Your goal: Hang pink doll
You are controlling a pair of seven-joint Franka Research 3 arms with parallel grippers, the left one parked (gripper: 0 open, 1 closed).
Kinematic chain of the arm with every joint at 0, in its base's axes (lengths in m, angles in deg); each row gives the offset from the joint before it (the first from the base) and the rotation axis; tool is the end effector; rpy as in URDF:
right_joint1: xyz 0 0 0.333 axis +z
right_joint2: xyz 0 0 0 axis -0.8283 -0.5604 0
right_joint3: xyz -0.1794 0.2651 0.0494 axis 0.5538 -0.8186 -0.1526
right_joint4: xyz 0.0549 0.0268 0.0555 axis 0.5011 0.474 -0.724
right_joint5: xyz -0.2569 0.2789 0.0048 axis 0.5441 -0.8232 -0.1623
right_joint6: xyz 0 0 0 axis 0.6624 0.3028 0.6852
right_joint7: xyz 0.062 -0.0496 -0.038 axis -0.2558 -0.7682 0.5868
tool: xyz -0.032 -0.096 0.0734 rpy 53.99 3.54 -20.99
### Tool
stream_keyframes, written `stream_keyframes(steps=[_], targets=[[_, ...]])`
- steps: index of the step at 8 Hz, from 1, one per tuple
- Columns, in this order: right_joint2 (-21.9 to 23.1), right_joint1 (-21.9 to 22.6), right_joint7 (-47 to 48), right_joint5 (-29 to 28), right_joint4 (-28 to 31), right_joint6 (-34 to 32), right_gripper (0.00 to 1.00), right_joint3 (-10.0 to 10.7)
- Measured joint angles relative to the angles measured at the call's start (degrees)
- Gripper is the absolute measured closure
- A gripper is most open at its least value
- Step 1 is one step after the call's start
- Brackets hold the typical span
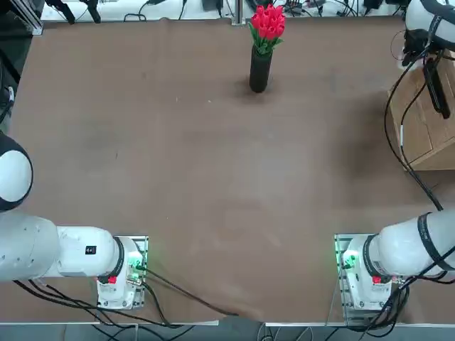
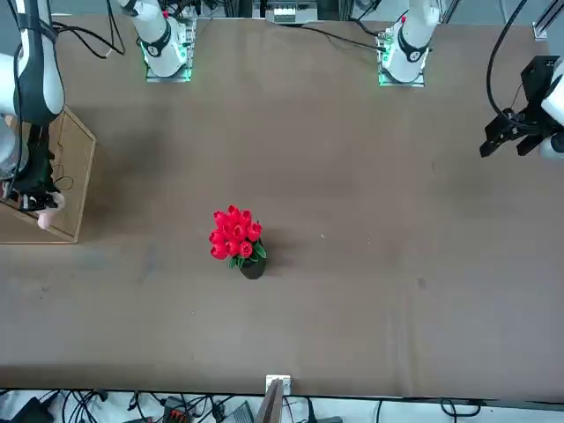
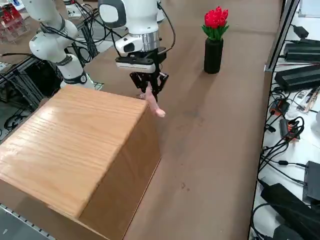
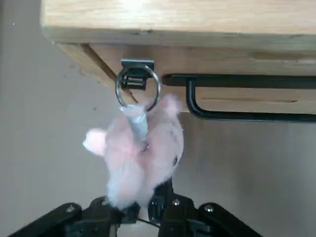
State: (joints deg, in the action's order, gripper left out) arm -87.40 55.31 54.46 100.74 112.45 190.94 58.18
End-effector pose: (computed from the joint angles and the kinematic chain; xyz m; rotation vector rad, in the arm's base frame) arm 0.5648 -0.1256 0.4214 2.1797 -2.0874 0.2799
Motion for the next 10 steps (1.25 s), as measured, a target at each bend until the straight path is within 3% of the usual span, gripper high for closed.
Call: stream_keyframes(steps=[4, 7, 8, 10], targets=[[-0.1, -0.6, -0.1, 0.0, 3.7, 6.1, 0.89, 0.0], [-0.1, -1.1, -0.2, 0.0, 4.6, 7.2, 0.87, 0.0], [-0.2, -1.2, -0.2, 0.0, 4.7, 7.7, 0.75, 0.0], [-0.2, -1.2, -0.3, 0.0, 4.8, 7.9, 0.37, 0.0]])
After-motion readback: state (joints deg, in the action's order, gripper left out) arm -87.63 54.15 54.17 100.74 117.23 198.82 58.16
